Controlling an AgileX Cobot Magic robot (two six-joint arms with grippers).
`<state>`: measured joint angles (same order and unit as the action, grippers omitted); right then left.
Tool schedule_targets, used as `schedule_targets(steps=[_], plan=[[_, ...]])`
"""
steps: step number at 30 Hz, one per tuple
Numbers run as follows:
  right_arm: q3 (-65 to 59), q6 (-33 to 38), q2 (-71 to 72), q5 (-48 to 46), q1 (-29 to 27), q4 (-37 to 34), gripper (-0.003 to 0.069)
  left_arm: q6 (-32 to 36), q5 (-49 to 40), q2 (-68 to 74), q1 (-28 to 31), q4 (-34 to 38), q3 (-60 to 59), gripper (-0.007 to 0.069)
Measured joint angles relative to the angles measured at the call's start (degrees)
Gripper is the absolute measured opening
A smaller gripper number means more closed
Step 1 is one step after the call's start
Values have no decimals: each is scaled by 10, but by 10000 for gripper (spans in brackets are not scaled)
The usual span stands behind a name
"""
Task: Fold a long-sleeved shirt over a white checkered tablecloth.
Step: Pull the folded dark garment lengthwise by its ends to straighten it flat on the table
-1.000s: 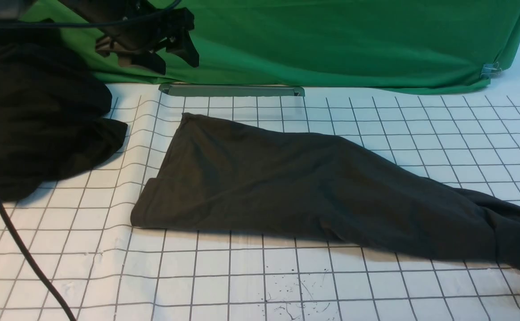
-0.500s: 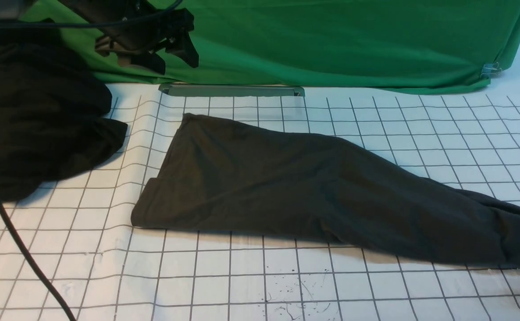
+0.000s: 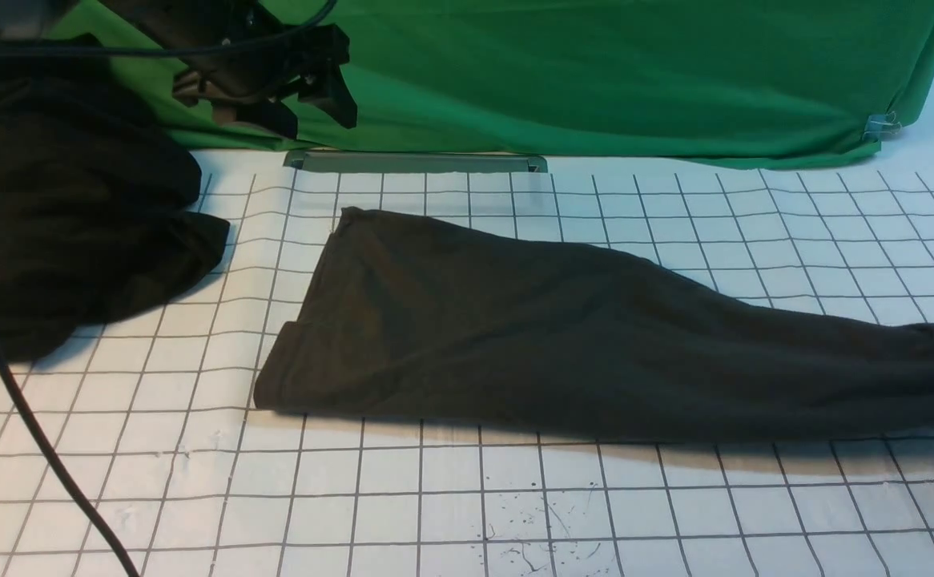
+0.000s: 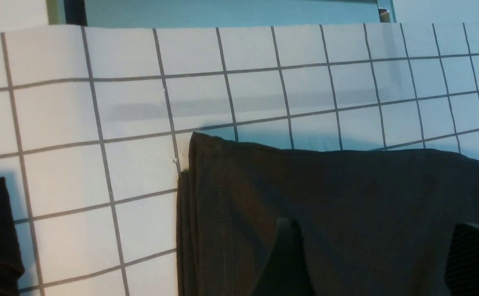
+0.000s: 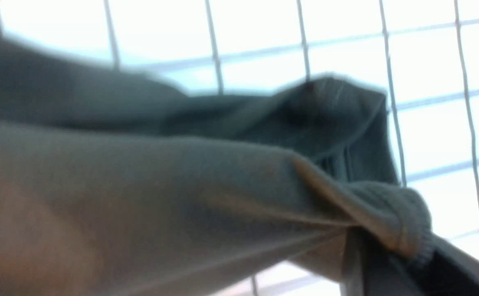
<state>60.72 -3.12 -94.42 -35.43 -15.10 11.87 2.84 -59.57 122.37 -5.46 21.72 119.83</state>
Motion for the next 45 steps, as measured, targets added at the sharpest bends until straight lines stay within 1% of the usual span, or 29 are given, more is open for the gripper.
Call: schedule_targets(steps=[1,2,4,7,9,10,12,13,14,15,19,21,23,25,27,29,30,32,35,37,39,40,41,43,44,45], plan=[[0,-4,0,3,0,2,90,0,0,0,0,0,0,477],[0,-16,-10,13,0,10,117,0,0,0,0,0,0,477],[0,-54,-31,35,0,38,219,0,0,4,0,0,0,477],[1,-99,-54,46,0,73,353,0,-7,11,0,0,0,477],[1,-130,-61,42,0,102,416,0,-14,14,0,1,0,477],[2,-132,-61,41,0,105,424,0,-14,15,0,1,0,477],[18,-154,-61,1,0,141,448,0,-17,18,0,3,0,477],[33,-157,-60,-25,0,155,453,-1,-17,19,0,7,0,477],[33,-157,-60,-30,0,158,453,-1,-17,19,0,7,0,477],[61,-160,-59,-70,-3,175,455,-1,-17,19,0,13,0,477],[131,-154,-50,-176,-14,195,444,-1,-16,19,0,34,0,477],[162,-121,-43,-205,-18,167,372,-1,-16,19,0,38,0,477],[175,-82,-38,-221,-20,110,243,-1,-15,19,0,39,0,477],[177,-39,-35,-232,-21,34,93,-1,-15,19,0,39,0,477],[165,5,-36,-227,-21,-49,21,-1,-12,19,0,40,0,477],[156,25,-37,-221,-21,-82,10,-1,-12,19,0,40,0,477],[134,48,-40,-203,-21,-116,0,-1,-12,19,0,40,0,477],[106,66,-49,-172,-21,-140,-5,-1,-9,19,0,40,0,477],[57,76,-78,-105,-21,-147,-6,-1,-8,19,0,40,0,477],[46,77,-88,-78,-21,-144,-6,-1,-8,19,0,40,0,478],[28,67,-114,-20,-21,-132,-1,-1,-8,19,0,40,0,478],[26,66,-116,-17,-21,-129,1,-1,-8,19,0,40,0,478],[24,54,-122,-7,-21,-124,8,-1,-8,19,0,40,0,478],[24,12,-125,4,-21,-115,65,-1,-8,20,0,37,0,478],[24,6,-125,4,-21,-114,78,-1,-8,20,0,36,0,478],[24,-3,-125,4,-21,-110,116,-1,-8,20,0,32,0,478]])
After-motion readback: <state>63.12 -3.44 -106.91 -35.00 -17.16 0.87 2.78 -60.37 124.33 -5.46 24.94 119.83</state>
